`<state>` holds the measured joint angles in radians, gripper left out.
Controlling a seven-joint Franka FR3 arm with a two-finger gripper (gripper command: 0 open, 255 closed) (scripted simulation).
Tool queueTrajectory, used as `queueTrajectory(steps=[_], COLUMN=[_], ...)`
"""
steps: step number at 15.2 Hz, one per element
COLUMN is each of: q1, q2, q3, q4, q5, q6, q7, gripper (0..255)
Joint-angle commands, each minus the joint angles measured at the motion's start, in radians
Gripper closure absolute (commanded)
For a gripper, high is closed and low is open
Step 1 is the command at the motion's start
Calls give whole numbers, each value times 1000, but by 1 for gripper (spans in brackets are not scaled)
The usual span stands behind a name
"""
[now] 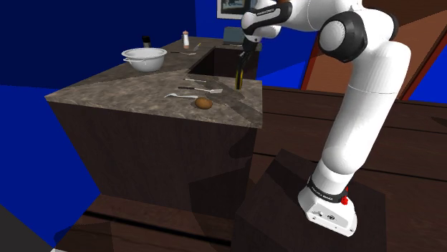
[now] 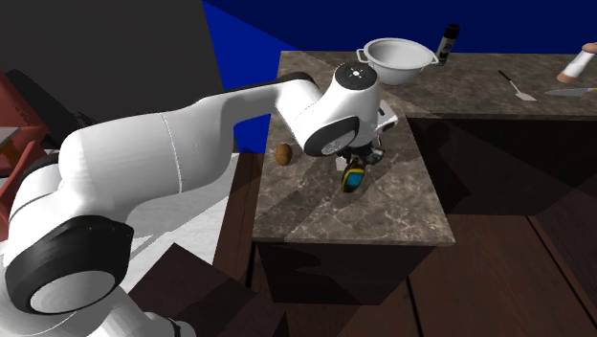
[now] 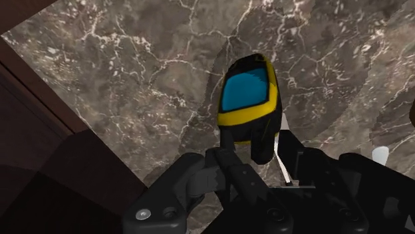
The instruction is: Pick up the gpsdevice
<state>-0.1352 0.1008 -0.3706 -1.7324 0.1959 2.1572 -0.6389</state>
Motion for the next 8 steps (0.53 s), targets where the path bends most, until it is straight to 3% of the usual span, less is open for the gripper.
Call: queueTrajectory(steps=[1,8], q1=[0,-3], q2=[0,1], q3=[-1,-3], q4=[26,97], q5=[-3,-8], q6=[-26,-95], q7=[5,15], gripper=[255,255])
